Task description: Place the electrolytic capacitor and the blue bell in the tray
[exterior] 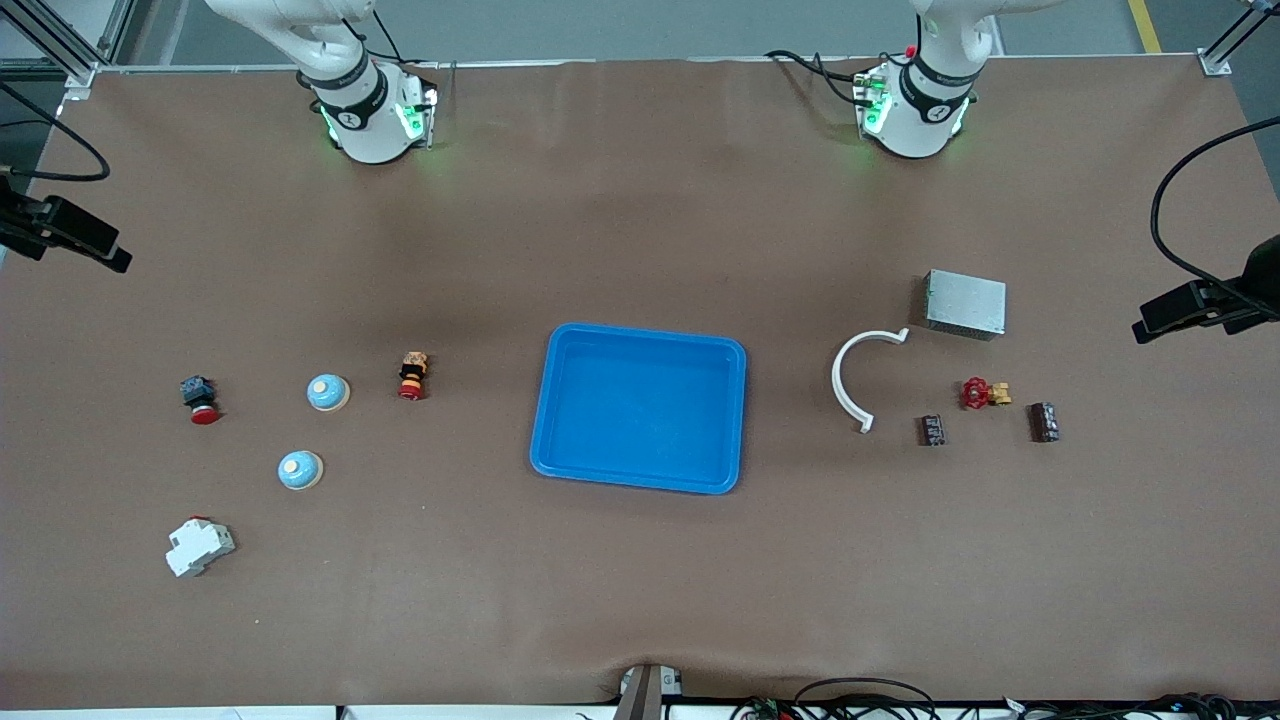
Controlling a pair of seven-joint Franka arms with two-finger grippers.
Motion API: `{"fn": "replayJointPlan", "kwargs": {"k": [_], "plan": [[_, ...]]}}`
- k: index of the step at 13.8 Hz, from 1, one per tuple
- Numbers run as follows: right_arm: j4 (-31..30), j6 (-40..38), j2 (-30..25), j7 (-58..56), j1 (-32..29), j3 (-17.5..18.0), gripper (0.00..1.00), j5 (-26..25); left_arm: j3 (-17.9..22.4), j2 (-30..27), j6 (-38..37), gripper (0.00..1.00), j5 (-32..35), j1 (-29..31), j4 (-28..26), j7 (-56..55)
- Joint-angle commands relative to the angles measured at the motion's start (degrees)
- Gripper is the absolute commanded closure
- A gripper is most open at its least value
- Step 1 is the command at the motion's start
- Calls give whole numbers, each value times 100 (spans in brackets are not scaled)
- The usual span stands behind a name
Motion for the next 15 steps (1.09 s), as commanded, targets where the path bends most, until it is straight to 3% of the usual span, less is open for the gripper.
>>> {"fn": "replayJointPlan", "kwargs": {"k": [1,9,15], "plan": [[-27,62,-12,8,-44,19,0,93,28,102,46,0,-72,28,-15,-4],[-27,282,-12,-10,96,54,0,93,20,726,46,0,-54,397,-129,83],[-167,519,357,-97,88,54,0,93,29,823,1318,0,226,397,-1253,400]]}}
